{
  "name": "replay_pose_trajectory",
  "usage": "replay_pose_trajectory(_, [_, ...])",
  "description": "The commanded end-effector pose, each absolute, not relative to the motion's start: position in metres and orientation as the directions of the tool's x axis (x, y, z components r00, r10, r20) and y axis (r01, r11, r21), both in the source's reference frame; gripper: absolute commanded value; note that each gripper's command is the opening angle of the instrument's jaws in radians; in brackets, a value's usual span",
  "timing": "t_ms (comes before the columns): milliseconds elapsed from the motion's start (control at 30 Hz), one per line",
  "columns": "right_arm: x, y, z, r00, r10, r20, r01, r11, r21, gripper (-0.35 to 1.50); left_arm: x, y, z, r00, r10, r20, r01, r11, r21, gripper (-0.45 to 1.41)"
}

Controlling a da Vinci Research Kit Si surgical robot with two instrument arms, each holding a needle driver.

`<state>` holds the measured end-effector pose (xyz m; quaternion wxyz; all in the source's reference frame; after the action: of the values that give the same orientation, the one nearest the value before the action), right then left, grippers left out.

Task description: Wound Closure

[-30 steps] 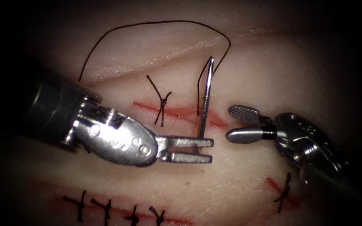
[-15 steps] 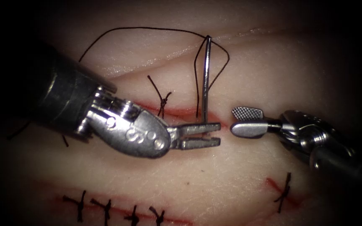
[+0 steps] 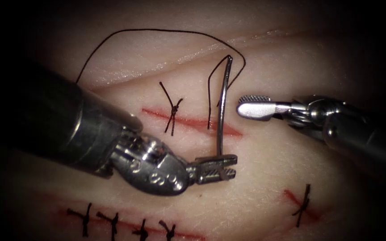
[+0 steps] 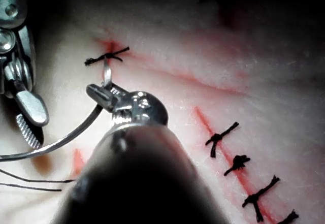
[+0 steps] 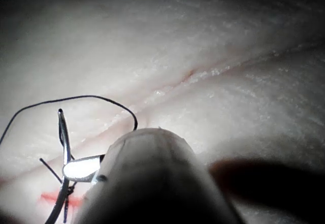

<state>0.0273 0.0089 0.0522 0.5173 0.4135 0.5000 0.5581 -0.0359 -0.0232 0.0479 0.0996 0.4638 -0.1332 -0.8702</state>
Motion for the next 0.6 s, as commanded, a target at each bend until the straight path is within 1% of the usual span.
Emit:
replay_pose_trajectory(33, [0.0287, 0.0089, 0.0529, -0.118, 0.992, -0.05, -0.157, 0.031, 0.987, 1.45, -0.0361, -0.0238, 0.0485, -0.554, -0.304, -0.775, 0.058, -0.943, 0.328, -0.45])
replay_pose_trajectory(300, [0.03, 0.0085, 0.0532, -0.086, 0.995, -0.04, -0.133, 0.028, 0.991, 1.45, -0.0361, -0.0239, 0.0486, -0.543, -0.339, -0.768, 0.08, -0.932, 0.354, -0.45])
replay_pose_trajectory(600, [0.0312, 0.0084, 0.0532, -0.079, 0.996, -0.035, -0.114, 0.025, 0.993, 1.45, -0.0363, -0.0239, 0.0489, -0.538, -0.346, -0.769, 0.084, -0.929, 0.359, -0.45])
